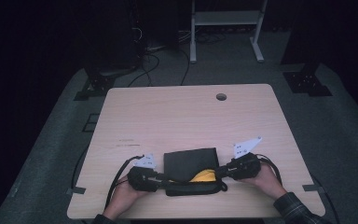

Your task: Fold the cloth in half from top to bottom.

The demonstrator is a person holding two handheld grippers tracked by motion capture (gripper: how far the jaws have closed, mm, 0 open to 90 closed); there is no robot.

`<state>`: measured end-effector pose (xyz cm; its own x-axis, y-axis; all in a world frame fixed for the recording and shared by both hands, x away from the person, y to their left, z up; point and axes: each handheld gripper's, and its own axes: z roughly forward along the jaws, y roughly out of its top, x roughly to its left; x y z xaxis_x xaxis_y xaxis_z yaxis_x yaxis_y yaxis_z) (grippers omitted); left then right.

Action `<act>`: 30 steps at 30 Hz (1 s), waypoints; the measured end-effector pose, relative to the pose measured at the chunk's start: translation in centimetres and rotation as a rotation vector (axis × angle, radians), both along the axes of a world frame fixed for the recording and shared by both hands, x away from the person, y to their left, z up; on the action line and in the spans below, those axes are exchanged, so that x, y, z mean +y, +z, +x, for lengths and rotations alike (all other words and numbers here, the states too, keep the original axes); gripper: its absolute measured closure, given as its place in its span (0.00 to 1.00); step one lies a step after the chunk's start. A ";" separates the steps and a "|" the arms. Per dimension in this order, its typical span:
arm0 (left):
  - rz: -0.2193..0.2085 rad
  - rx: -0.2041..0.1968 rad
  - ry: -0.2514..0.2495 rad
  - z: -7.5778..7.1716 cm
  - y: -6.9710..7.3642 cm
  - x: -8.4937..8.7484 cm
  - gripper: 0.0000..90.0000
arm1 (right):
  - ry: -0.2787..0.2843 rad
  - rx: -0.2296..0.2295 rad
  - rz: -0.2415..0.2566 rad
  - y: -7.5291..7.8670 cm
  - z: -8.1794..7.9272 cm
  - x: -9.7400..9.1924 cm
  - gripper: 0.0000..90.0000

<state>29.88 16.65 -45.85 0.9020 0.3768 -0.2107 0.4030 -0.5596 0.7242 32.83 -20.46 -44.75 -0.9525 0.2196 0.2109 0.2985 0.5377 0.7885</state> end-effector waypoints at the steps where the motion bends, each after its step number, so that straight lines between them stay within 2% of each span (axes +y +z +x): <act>1: -0.003 0.002 0.001 0.0 -0.1 0.0 0.73 | -0.015 -0.023 0.009 0.4 0.0 0.1 0.80; 4: 0.000 0.009 0.000 0.0 -0.2 0.0 0.73 | -0.033 -0.058 0.022 1.0 0.6 0.7 0.73; 6: 0.001 0.011 0.001 0.0 -0.1 0.0 0.73 | -0.020 -0.047 0.020 0.9 1.0 1.3 0.70; 9: 0.005 0.011 -0.003 0.0 -0.2 0.0 0.73 | 0.030 -0.033 -0.026 0.3 0.9 2.5 0.66; 12: 0.005 0.011 -0.002 0.0 -0.3 0.0 0.73 | 0.070 -0.032 -0.071 -0.2 0.1 3.0 0.61; 15: 0.013 0.009 -0.004 0.0 -0.3 -0.1 0.73 | 0.083 -0.049 -0.126 -0.6 -0.5 3.0 0.56; 16: 0.015 0.008 -0.004 0.0 -0.3 -0.1 0.73 | 0.080 -0.070 -0.148 -0.8 -0.7 3.1 0.55; 19: 0.029 0.006 -0.007 0.0 -0.4 -0.3 0.73 | 0.076 -0.121 -0.207 -1.7 -1.0 3.5 0.61; 21: 0.043 0.000 -0.008 0.0 -0.5 -0.4 0.74 | 0.076 -0.167 -0.227 -1.8 -1.2 3.7 0.71; 22: 0.053 -0.009 -0.010 -0.1 -0.5 -0.5 0.75 | 0.075 -0.175 -0.233 -1.8 -1.2 3.7 0.76; 25: 0.067 -0.014 -0.009 0.0 -0.4 -0.5 0.85 | 0.064 -0.183 -0.234 -1.8 -1.2 3.7 0.87; 28: 0.055 -0.023 -0.002 -0.1 0.0 -0.5 0.89 | 0.046 -0.167 -0.229 -1.4 -1.3 3.7 0.89; 30: 0.037 -0.032 -0.004 -0.2 0.5 -0.2 0.89 | 0.053 -0.162 -0.201 -0.7 -1.3 3.4 0.89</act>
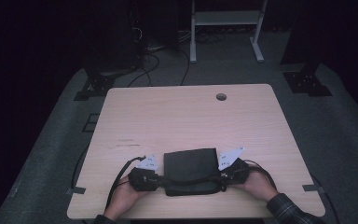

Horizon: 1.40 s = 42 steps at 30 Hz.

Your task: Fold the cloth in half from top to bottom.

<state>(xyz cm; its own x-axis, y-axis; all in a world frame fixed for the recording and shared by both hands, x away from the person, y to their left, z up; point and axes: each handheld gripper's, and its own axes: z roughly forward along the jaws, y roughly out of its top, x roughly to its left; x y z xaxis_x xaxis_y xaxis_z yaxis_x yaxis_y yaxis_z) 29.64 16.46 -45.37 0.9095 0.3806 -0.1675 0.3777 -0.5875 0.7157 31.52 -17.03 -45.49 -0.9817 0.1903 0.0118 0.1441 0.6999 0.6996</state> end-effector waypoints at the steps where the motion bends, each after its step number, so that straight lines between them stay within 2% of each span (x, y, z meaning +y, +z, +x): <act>1: -0.017 0.000 -0.001 -0.1 0.3 0.2 0.89 | -0.002 0.012 0.029 0.5 -0.2 -0.2 0.89; 3: -0.048 0.012 -0.008 -0.3 0.7 0.3 0.89 | 0.009 0.017 0.066 1.5 -0.7 -0.7 0.88; 5: -0.039 0.025 -0.026 -0.5 0.6 0.2 0.89 | 0.018 0.024 0.070 1.7 -1.4 -0.9 0.88; 6: -0.020 0.037 -0.037 -0.6 0.2 -0.1 0.88 | 0.020 0.019 0.055 1.5 -1.5 -0.9 0.87; 8: 0.031 0.060 -0.055 -0.7 -0.5 -0.6 0.88 | 0.026 0.041 0.009 0.3 -1.7 -0.7 0.87; 10: 0.044 0.064 -0.056 -0.7 -0.7 -0.8 0.86 | 0.028 0.049 -0.027 -0.6 -1.8 -0.3 0.83; 13: 0.020 0.056 -0.057 -0.6 -0.4 -0.4 0.77 | 0.023 0.050 -0.012 -0.4 -1.6 -0.3 0.72; 16: -0.033 0.037 -0.043 -0.4 0.4 -0.1 0.70 | -0.011 0.036 0.046 0.4 -1.3 -0.7 0.64; 18: -0.068 0.018 -0.021 0.0 1.0 0.0 0.67 | -0.049 0.012 0.086 1.0 -0.6 -0.8 0.63; 20: -0.075 -0.018 0.003 0.7 1.6 -0.1 0.63 | -0.091 -0.011 0.097 1.4 0.1 -0.8 0.62; 21: -0.076 -0.041 0.024 1.2 1.7 -0.3 0.60 | -0.112 -0.023 0.094 1.4 0.6 -0.6 0.58; 23: -0.063 -0.058 0.048 2.2 1.7 -0.8 0.54 | -0.159 -0.040 0.089 1.1 1.7 -0.2 0.51; 26: -0.036 -0.074 0.065 3.5 1.0 -1.8 0.44 | -0.180 -0.014 0.058 0.2 3.1 0.5 0.43; 28: 0.007 -0.075 0.061 4.4 0.3 -2.5 0.39 | -0.192 0.007 0.025 -0.6 3.8 1.0 0.41; 29: 0.029 -0.076 0.054 4.8 0.0 -2.7 0.36 | -0.191 0.001 0.011 -1.2 4.1 1.2 0.40; 31: 0.047 -0.050 0.043 5.2 -0.8 -3.0 0.32 | -0.189 0.014 0.024 -1.5 4.3 1.1 0.39; 32: 0.063 -0.051 0.031 5.3 -1.2 -3.1 0.31 | -0.181 0.017 0.029 -1.6 4.4 1.0 0.38; 35: 0.076 -0.069 0.021 5.4 -1.3 -3.3 0.31 | -0.184 0.024 0.043 -1.8 4.3 0.9 0.35; 38: 0.062 -0.066 0.027 5.3 -1.2 -3.2 0.29 | -0.188 0.026 0.044 -1.7 4.1 1.0 0.33; 40: 0.058 -0.069 0.036 5.1 -1.1 -3.2 0.23 | -0.193 0.042 0.067 -1.5 4.1 0.8 0.30; 42: 0.062 -0.084 0.048 5.0 -1.0 -3.2 0.16 | -0.208 0.033 0.078 -1.1 4.1 0.5 0.27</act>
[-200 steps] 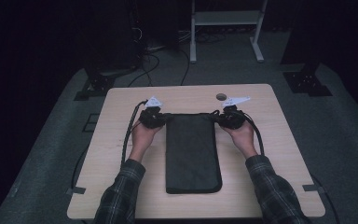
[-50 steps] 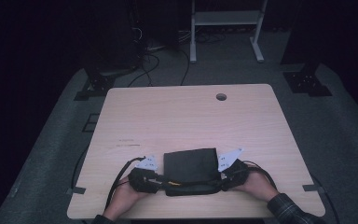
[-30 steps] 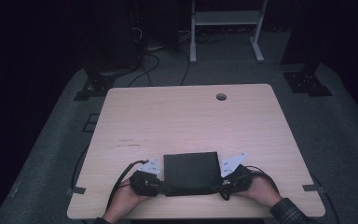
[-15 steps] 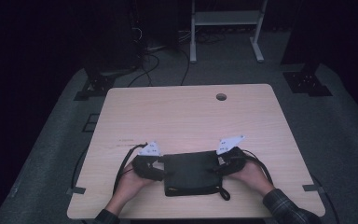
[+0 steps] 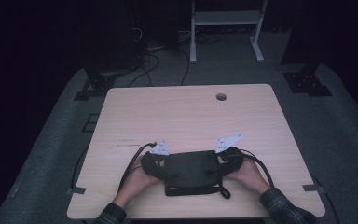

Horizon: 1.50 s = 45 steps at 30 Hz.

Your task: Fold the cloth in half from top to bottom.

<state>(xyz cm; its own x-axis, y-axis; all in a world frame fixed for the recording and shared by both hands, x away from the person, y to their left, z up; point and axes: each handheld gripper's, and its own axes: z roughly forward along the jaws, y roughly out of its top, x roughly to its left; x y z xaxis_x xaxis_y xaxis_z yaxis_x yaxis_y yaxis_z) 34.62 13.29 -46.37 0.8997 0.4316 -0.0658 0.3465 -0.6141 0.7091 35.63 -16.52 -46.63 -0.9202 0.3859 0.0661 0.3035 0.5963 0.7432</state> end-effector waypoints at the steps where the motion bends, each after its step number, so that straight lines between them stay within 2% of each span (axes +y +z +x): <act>1: 0.006 -0.005 0.008 0.0 0.1 0.1 0.12 | -0.011 -0.010 0.007 0.2 0.0 -0.2 0.24; 5: 0.013 -0.031 0.064 -0.2 0.5 0.9 0.01 | -0.095 -0.034 0.062 1.2 0.0 -1.8 0.18; 8: -0.008 -0.039 0.096 -0.4 0.8 2.2 0.01 | -0.152 -0.029 0.110 1.7 0.0 -3.3 0.15; 10: -0.021 -0.048 0.119 -0.5 0.9 3.0 0.00 | -0.196 -0.036 0.114 1.9 -0.2 -4.3 0.10; 15: -0.027 -0.071 0.168 -1.1 1.0 5.2 0.00 | -0.279 -0.062 0.118 2.0 -0.7 -6.5 0.10; 18: -0.001 -0.071 0.196 -1.4 0.8 6.0 0.00 | -0.322 -0.068 0.089 1.8 -1.4 -7.6 0.10; 24: 0.035 -0.046 0.237 -2.5 0.1 7.9 0.00 | -0.394 -0.088 0.046 1.1 -2.9 -9.8 0.10; 31: 0.059 -0.044 0.280 -4.0 -0.5 9.8 0.00 | -0.491 -0.071 0.011 0.1 -4.3 -12.8 0.10; 34: 0.084 -0.039 0.294 -4.4 -0.9 10.4 0.00 | -0.534 -0.062 -0.001 -0.4 -4.7 -13.8 0.10; 36: 0.090 -0.033 0.298 -4.6 -1.2 10.8 0.00 | -0.552 -0.074 -0.018 -0.7 -5.0 -14.4 0.10; 39: 0.092 -0.031 0.302 -4.7 -1.5 11.0 0.00 | -0.581 -0.096 -0.052 -1.1 -5.2 -14.9 0.10; 45: 0.067 -0.052 0.299 -4.8 -1.7 11.4 0.00 | -0.620 -0.074 -0.068 -1.7 -5.1 -15.3 0.10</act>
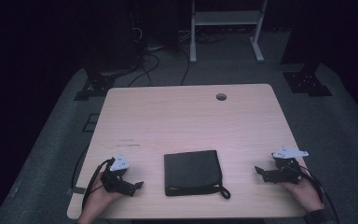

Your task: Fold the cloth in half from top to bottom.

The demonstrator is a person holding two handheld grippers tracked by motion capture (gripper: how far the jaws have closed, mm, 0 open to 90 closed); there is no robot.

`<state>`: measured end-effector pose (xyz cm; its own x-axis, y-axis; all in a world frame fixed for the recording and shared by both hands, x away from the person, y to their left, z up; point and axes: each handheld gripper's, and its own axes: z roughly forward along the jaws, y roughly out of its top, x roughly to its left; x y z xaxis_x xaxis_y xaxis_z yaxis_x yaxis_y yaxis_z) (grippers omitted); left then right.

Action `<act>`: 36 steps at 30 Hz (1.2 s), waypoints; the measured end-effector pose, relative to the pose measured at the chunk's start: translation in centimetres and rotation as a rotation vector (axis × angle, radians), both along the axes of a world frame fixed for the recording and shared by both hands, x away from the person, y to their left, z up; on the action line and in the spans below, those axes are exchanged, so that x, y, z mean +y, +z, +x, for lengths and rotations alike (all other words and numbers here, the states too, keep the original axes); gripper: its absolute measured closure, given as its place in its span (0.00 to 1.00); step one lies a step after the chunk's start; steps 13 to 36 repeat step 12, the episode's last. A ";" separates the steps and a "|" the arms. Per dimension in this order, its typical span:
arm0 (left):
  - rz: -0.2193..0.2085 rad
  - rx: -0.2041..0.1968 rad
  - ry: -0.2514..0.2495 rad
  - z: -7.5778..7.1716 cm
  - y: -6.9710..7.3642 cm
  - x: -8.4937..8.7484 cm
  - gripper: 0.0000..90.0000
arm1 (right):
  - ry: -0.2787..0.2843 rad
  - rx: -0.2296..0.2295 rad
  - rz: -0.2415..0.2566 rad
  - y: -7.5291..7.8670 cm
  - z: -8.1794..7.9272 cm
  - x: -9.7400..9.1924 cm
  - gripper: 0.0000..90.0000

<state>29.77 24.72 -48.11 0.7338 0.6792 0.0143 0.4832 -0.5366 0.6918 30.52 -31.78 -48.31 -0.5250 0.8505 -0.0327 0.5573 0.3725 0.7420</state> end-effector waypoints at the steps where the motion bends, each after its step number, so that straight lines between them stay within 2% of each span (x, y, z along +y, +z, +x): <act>1: -0.007 -0.007 -0.003 0.0 -0.1 0.1 0.00 | 0.000 0.001 -0.004 -0.1 0.0 0.0 0.10; 2: -0.012 -0.013 -0.009 -0.1 -0.1 0.2 0.00 | -0.001 0.002 -0.014 -0.2 0.1 0.1 0.10; 7: -0.019 -0.019 -0.016 -0.2 -0.2 0.3 0.00 | -0.007 0.039 0.027 -0.4 0.3 -0.2 0.10; 36: -0.020 -0.019 -0.016 -0.2 -0.2 0.3 0.00 | -0.013 0.039 0.026 -0.4 0.3 -0.2 0.10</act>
